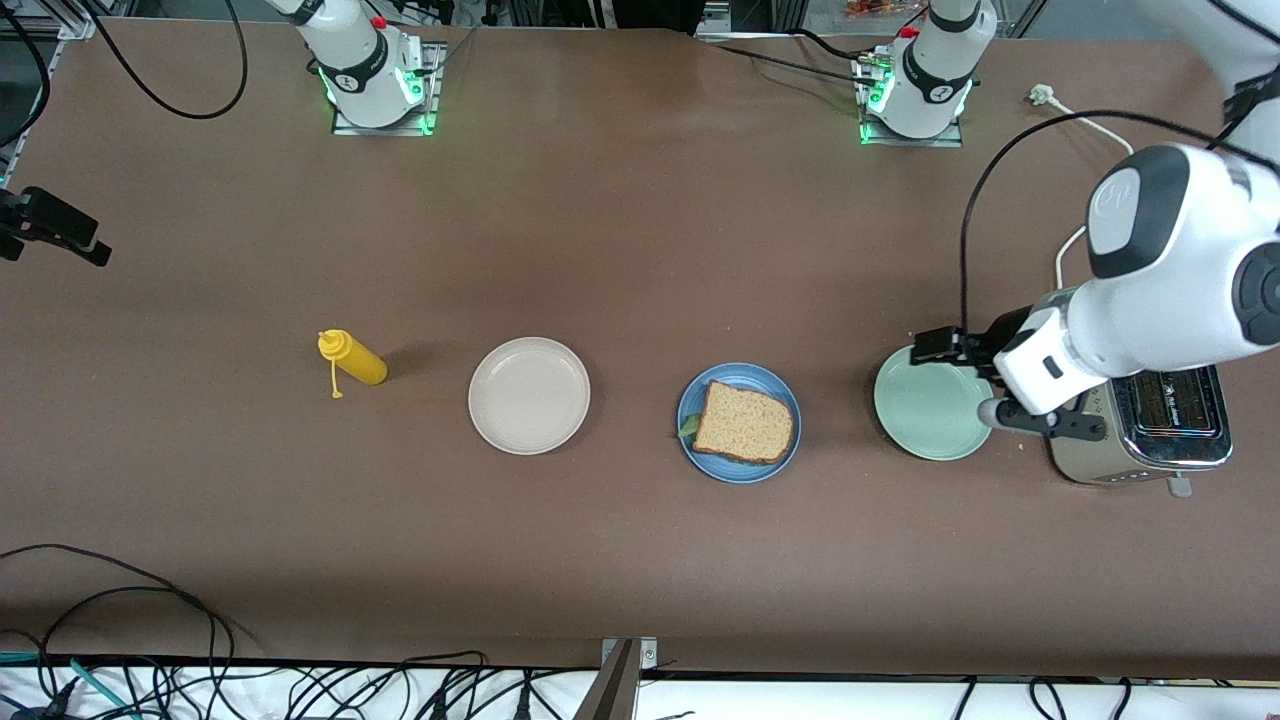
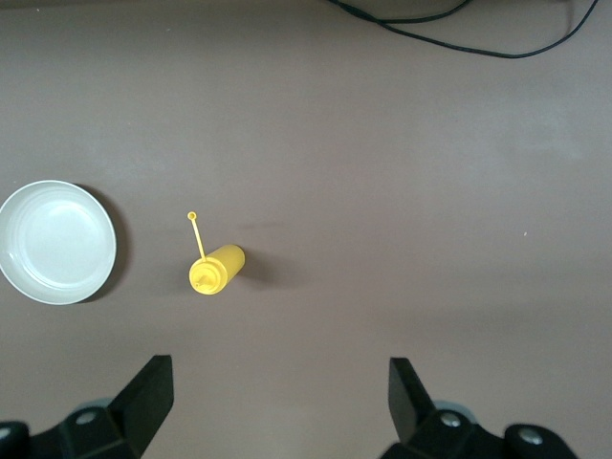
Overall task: Make sandwich in blue plate with both arms
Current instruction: 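Open the left gripper and draw it back over the toaster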
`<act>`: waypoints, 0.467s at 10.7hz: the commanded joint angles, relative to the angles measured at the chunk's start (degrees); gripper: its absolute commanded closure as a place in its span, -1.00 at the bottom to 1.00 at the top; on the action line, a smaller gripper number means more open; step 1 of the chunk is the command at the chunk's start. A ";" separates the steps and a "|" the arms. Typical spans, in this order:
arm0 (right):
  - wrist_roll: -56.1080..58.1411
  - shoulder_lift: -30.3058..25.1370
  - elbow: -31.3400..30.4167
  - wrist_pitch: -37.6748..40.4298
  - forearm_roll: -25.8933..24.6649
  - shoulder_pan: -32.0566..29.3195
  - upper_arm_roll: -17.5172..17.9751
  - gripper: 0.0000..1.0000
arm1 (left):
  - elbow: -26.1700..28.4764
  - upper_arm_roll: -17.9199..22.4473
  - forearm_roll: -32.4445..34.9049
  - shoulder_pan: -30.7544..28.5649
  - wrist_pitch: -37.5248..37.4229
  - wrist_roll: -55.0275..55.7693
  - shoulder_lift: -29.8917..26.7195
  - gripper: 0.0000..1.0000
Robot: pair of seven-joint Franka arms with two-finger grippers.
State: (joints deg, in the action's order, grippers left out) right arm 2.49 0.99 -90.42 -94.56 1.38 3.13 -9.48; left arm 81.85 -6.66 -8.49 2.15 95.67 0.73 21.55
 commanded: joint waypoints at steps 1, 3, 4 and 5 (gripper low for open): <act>0.32 -0.02 0.94 1.13 0.91 -0.14 0.16 -1.00 | 3.40 0.33 5.68 -1.78 -0.92 0.76 -7.91 -1.00; 0.32 -0.02 0.94 1.13 0.91 -0.14 0.25 -1.00 | 3.49 0.85 5.85 -3.47 -0.83 0.93 -12.21 -1.00; 0.32 -0.02 0.94 1.22 0.91 -0.14 0.16 -1.00 | 4.88 1.03 7.77 -3.47 -1.18 1.11 -15.02 -1.00; 0.23 -0.02 0.94 1.22 0.99 -0.14 -0.01 -1.00 | 7.86 1.12 8.57 -3.56 -1.62 1.11 -18.27 -1.00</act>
State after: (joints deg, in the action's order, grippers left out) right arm 2.49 1.01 -90.34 -94.50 1.40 3.15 -9.39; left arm 82.75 -5.55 -3.41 -1.31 94.42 1.13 11.55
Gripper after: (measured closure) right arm 0.000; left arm 0.000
